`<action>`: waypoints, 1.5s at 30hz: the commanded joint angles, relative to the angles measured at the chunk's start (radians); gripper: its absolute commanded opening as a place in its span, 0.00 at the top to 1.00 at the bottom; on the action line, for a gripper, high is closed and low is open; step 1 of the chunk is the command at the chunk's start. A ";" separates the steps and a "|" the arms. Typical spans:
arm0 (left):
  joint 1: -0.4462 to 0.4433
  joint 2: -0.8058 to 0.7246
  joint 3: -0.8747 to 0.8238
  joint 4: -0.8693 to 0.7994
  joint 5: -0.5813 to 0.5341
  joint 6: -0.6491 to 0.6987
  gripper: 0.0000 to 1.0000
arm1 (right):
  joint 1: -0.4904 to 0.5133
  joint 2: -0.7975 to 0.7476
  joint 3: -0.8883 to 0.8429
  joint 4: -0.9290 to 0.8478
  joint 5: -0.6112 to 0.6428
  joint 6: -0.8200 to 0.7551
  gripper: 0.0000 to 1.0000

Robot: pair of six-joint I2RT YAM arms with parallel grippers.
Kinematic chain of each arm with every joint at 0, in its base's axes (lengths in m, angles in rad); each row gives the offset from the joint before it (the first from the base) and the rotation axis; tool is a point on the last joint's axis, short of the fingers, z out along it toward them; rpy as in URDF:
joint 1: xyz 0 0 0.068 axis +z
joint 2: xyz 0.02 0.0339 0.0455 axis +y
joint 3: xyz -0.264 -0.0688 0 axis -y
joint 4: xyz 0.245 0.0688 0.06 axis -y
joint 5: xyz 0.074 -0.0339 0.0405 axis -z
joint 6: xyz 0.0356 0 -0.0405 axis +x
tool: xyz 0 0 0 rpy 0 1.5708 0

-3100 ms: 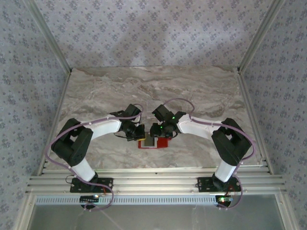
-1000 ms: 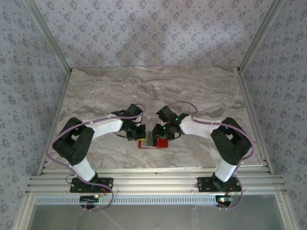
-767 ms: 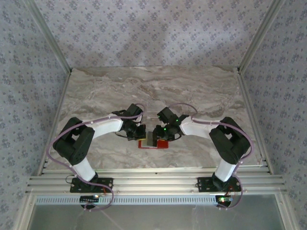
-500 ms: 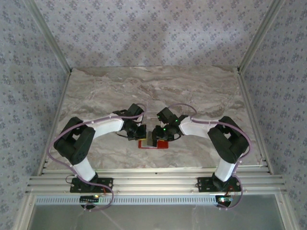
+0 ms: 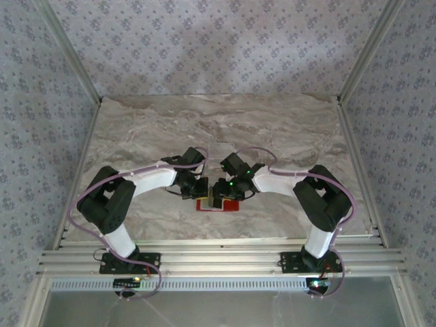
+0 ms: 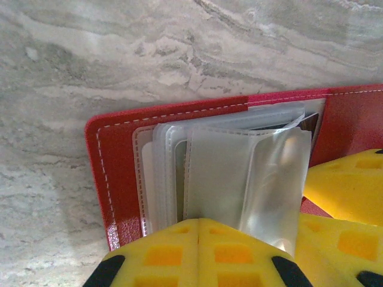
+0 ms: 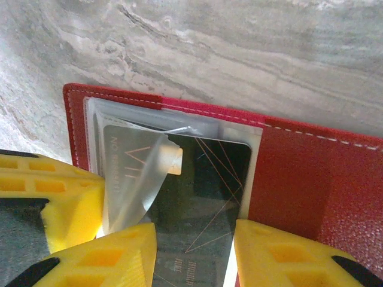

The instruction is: Take the credit cards out of the card holder

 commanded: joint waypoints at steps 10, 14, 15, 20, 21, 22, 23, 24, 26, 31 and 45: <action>-0.011 0.013 -0.008 -0.084 -0.071 0.016 0.99 | -0.014 -0.085 -0.082 0.140 -0.069 0.052 0.61; -0.010 -0.005 -0.001 -0.100 -0.084 0.016 0.96 | -0.019 -0.103 -0.091 0.119 -0.048 0.056 0.61; -0.011 -0.013 0.002 -0.106 -0.085 0.015 0.95 | -0.021 -0.103 -0.090 0.109 -0.043 0.053 0.61; -0.012 -0.045 0.025 -0.127 -0.084 0.016 0.92 | -0.024 -0.095 -0.088 0.095 -0.038 0.052 0.62; -0.013 -0.050 0.031 -0.132 -0.082 0.016 0.91 | -0.024 -0.092 -0.087 0.087 -0.032 0.053 0.62; -0.014 -0.054 0.033 -0.134 -0.080 0.015 0.91 | -0.023 -0.091 -0.085 0.078 -0.027 0.052 0.62; -0.015 -0.057 0.037 -0.135 -0.077 0.013 0.90 | -0.023 -0.088 -0.084 0.075 -0.023 0.050 0.62; -0.019 -0.060 0.040 -0.134 -0.074 0.012 0.90 | -0.025 -0.085 -0.085 0.073 -0.023 0.050 0.62; -0.025 -0.061 0.045 -0.127 -0.064 0.012 0.90 | -0.026 -0.076 -0.085 0.080 -0.031 0.049 0.63; -0.037 -0.021 0.051 -0.115 -0.051 0.018 0.92 | -0.024 -0.043 -0.076 0.100 -0.062 0.038 0.68; -0.043 0.057 0.037 -0.138 -0.098 0.054 0.95 | -0.047 -0.018 -0.133 0.242 -0.136 0.048 0.77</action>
